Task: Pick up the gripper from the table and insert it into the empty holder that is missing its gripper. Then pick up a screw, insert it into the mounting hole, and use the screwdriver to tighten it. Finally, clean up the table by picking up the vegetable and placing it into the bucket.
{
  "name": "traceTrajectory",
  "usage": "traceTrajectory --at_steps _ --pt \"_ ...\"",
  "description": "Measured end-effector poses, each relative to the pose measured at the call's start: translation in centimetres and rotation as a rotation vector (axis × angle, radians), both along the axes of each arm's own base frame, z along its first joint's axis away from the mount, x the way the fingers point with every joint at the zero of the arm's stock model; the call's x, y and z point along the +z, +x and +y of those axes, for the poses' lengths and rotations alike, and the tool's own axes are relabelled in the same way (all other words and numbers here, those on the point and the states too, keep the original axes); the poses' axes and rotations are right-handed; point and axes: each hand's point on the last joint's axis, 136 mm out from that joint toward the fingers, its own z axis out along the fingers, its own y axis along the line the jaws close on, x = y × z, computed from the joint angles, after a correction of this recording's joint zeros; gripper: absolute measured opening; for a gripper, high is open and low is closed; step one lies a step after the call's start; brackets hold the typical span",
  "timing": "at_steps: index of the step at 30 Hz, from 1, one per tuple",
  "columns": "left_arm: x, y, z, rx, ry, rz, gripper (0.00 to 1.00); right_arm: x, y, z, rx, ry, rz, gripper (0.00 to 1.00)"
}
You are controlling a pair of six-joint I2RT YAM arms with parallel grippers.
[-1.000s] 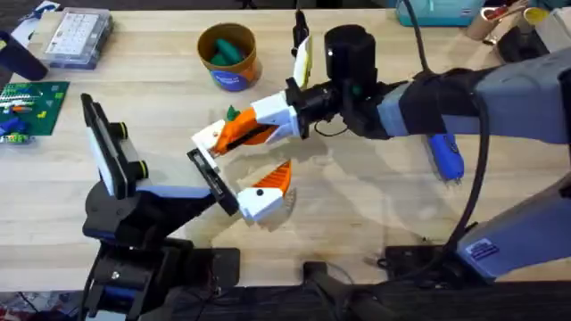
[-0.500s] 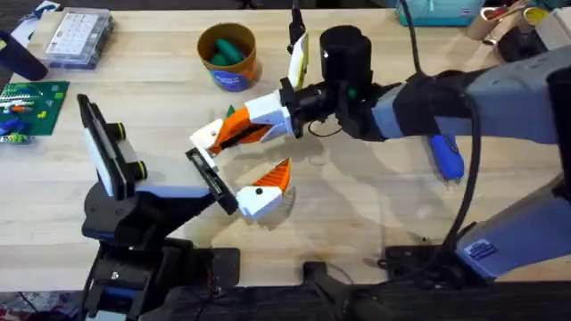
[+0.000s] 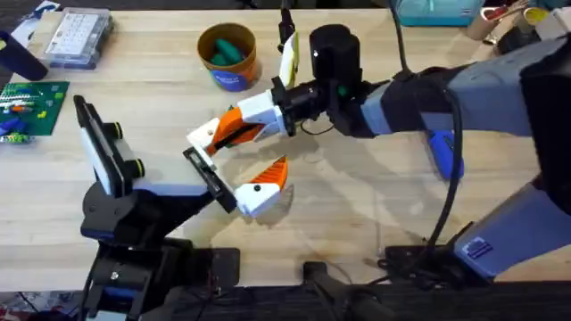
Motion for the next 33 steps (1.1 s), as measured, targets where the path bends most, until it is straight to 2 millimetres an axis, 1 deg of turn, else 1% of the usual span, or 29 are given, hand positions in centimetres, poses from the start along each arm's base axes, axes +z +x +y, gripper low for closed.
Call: traceTrajectory --at_steps 8,9,11,12,16,24,28,30,32,33 --pt "0.0 0.0 0.0 0.000 0.000 0.000 0.987 0.0 0.0 0.0 0.000 0.000 0.000 0.013" --pt "0.0 0.0 0.0 0.000 0.000 0.000 0.987 0.0 0.0 0.0 0.000 -0.001 0.002 0.043" --pt "0.0 0.0 0.0 0.001 0.001 -0.002 0.987 -0.1 -0.1 0.0 0.003 -0.001 0.000 0.190" --pt "0.0 0.0 0.0 0.002 0.003 -0.005 0.987 -0.5 -0.2 0.1 0.009 -0.009 0.011 0.331" --pt "0.0 0.0 0.0 0.001 0.006 -0.010 0.987 -1.0 -0.4 0.1 0.018 -0.016 0.024 0.521" --pt "0.2 -0.1 -0.1 -0.007 0.018 -0.039 0.987 -0.7 -0.6 0.2 0.041 0.012 0.002 0.661" --pt "0.3 -0.4 -0.3 -0.030 0.022 -0.047 0.987 -0.5 -0.9 0.1 0.062 0.026 0.000 0.799" --pt "0.2 -1.3 -1.0 -0.088 0.018 -0.043 0.986 -0.4 -1.1 0.1 0.070 0.030 -0.001 0.865" --pt "0.2 -1.8 -1.4 -0.123 0.016 -0.042 0.986 -0.3 -1.3 0.1 0.081 0.031 0.007 0.976" --pt "0.2 -1.9 -1.4 -0.132 0.016 -0.041 0.986 -0.3 -1.3 0.0 0.083 0.031 0.009 0.989"
